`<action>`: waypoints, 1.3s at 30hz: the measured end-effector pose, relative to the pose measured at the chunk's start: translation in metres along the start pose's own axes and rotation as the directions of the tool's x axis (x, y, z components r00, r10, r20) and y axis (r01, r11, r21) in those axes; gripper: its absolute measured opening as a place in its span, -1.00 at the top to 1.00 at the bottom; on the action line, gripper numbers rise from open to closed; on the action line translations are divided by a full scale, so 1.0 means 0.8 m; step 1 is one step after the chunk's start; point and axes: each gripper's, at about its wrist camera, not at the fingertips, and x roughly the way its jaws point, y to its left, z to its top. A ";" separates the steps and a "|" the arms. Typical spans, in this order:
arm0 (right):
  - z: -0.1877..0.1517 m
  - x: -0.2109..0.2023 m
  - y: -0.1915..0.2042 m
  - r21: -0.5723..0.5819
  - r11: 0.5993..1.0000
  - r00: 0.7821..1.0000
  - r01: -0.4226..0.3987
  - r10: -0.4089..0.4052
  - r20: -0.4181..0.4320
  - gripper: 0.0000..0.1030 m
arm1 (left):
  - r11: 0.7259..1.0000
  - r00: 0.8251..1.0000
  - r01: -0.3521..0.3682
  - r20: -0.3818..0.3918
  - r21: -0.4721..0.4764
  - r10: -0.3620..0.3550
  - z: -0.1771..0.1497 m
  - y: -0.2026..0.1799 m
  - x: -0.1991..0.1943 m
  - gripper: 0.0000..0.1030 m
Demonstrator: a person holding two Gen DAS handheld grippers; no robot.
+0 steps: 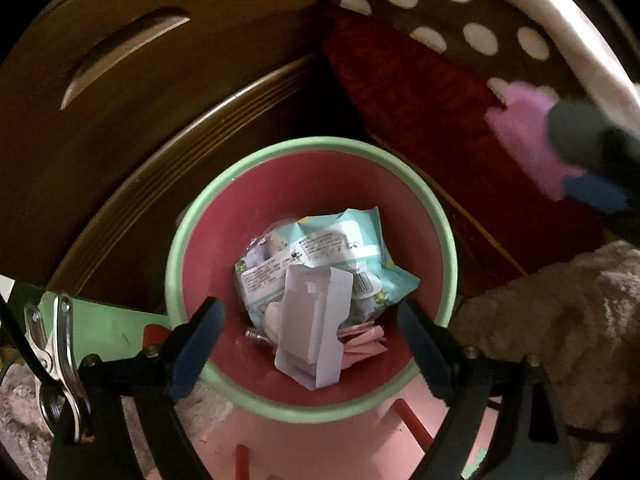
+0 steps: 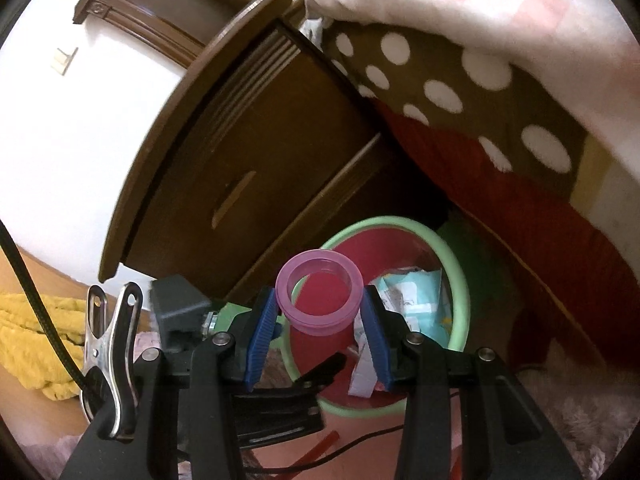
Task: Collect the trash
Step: 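Open the right tool to drop the pink tape roll into the bucket, then raise both open tools slightly above the bucket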
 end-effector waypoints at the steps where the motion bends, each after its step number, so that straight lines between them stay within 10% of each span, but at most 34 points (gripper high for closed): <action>1: 0.000 0.003 0.000 0.002 1.000 1.000 0.007 -0.007 -0.009 0.15 | 1.000 1.000 -0.001 0.000 -0.001 0.001 -0.003 0.001 -0.007 -0.77; 21: -0.001 0.034 -0.001 0.028 0.999 0.997 0.025 -0.023 -0.080 0.00 | 1.000 0.998 -0.005 0.057 0.011 0.005 0.001 0.002 -0.045 -0.77; 39: 0.001 -0.003 0.016 -0.027 0.995 0.995 -0.091 0.092 0.030 -0.10 | 1.000 0.986 0.007 0.166 -0.010 -0.005 0.006 0.001 -0.106 -0.77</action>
